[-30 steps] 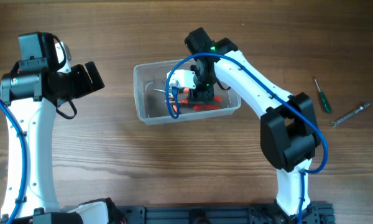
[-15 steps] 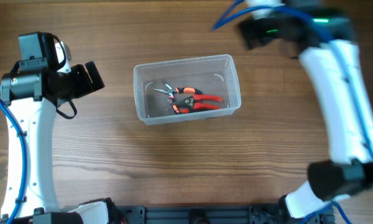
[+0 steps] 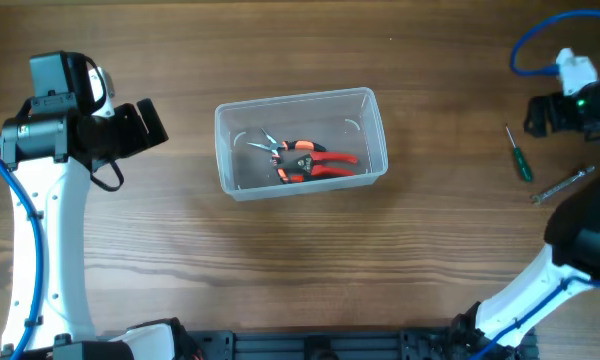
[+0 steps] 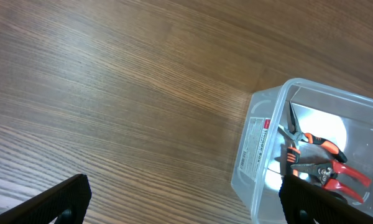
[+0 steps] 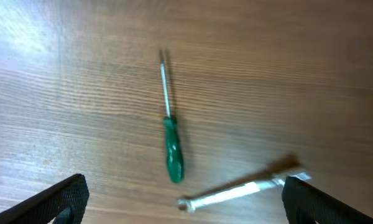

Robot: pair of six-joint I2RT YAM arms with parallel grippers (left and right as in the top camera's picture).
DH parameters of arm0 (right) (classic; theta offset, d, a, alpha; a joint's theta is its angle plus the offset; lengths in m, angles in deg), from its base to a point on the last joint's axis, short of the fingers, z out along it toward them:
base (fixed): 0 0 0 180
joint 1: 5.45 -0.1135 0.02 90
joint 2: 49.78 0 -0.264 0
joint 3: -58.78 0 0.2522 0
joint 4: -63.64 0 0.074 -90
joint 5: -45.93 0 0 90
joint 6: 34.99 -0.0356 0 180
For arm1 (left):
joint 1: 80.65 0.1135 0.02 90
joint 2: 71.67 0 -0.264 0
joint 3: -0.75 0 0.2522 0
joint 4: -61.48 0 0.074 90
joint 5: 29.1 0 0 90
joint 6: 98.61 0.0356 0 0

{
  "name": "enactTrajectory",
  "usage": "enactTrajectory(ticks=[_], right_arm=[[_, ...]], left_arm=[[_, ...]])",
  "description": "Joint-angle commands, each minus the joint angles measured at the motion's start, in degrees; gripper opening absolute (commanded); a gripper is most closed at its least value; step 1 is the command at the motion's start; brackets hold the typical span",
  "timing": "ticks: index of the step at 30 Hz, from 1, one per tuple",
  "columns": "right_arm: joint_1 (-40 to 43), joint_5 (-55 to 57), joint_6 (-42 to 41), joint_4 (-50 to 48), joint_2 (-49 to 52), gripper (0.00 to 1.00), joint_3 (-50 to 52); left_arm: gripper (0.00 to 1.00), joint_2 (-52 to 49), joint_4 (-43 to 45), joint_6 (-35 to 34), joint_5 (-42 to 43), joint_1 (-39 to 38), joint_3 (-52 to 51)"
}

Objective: Pack container
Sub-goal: 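Grasp the green-handled screwdriver with the right gripper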

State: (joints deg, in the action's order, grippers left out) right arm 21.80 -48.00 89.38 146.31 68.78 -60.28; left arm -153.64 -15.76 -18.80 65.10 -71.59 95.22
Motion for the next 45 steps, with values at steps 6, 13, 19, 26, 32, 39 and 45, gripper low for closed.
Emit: enactTrajectory(ticks=[6,13,19,26,32,39,45], right_arm=[[-0.33,1.53,2.12,-1.29,9.16,0.94,1.57],[-0.33,5.22,6.12,-6.38,9.22,0.86,8.90],[-0.33,5.68,7.23,-7.41,9.53,0.62,9.44],[-0.33,5.62,7.02,-7.45,9.53,0.48,9.44],[-0.39,5.62,6.23,-11.06,9.53,0.50,14.60],[-0.39,4.79,5.88,-13.92,9.53,0.31,18.43],[-0.98,2.62,5.84,-13.77,9.53,0.11,18.43]], left_arm=[[1.00,0.00,-0.02,-0.57,0.26,-0.33,-0.11],[1.00,0.00,-0.02,-0.55,0.26,-0.33,-0.11],[1.00,0.00,-0.04,-0.55,0.24,-0.33,-0.11],[1.00,0.00,-0.07,-0.55,0.24,-0.33,-0.11],[1.00,0.00,-0.26,-0.55,0.24,-0.33,-0.11],[1.00,0.00,-0.28,-0.55,0.26,-0.33,-0.11],[1.00,0.00,-0.48,-0.55,0.26,-0.33,-0.11]])
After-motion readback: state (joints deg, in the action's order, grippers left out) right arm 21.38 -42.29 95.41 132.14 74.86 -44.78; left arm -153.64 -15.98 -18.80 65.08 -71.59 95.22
